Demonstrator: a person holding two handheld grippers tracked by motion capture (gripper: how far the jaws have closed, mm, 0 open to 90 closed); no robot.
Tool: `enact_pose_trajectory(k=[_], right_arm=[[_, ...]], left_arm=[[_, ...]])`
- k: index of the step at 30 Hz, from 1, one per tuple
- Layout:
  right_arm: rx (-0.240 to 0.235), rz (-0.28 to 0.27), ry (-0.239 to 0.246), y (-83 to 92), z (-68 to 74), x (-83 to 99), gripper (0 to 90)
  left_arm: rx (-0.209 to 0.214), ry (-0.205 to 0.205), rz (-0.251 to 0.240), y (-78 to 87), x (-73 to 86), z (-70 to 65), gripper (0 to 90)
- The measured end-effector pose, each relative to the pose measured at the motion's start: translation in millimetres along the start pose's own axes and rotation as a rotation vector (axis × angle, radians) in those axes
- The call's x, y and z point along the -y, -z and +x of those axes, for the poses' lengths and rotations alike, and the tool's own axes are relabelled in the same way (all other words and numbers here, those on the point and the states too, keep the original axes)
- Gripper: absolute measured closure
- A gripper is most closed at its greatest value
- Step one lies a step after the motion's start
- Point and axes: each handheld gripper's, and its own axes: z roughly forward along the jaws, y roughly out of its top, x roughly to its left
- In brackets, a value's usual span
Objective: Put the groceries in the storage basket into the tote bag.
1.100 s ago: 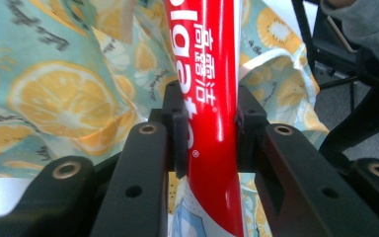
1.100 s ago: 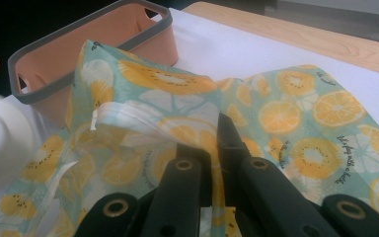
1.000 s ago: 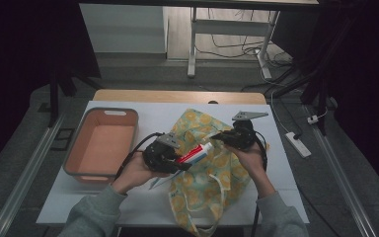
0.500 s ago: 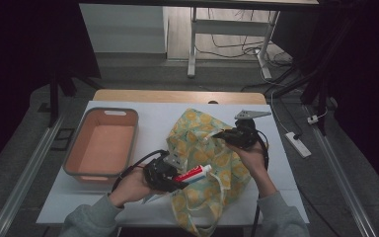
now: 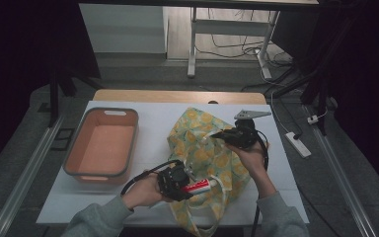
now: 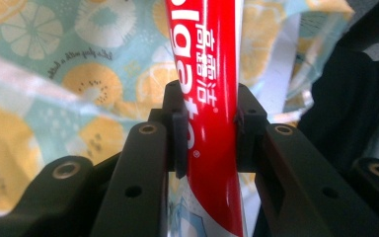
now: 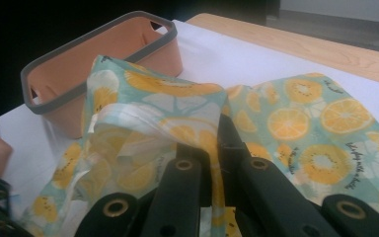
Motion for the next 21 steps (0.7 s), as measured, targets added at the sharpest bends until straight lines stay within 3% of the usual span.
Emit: enact_pose_trajectory(k=[7,11,21], right_arm=[[-0.039,-0.009,-0.003,-3.3,6.4,-1.6,89.4],[-0.056,-0.014,-0.008,-2.9,8.5,-2.4,89.5],[-0.089,-0.020,-0.028,-3.6,9.1,-2.3,89.5]], left_arm=[[-0.004,0.044,-0.033,-1.0,-29.9,14.8,72.5],[-0.041,0.055,-0.078,-1.1,-46.0,23.9,72.6],[-0.103,0.102,-0.178,-25.9,-60.9,42.6,72.5]])
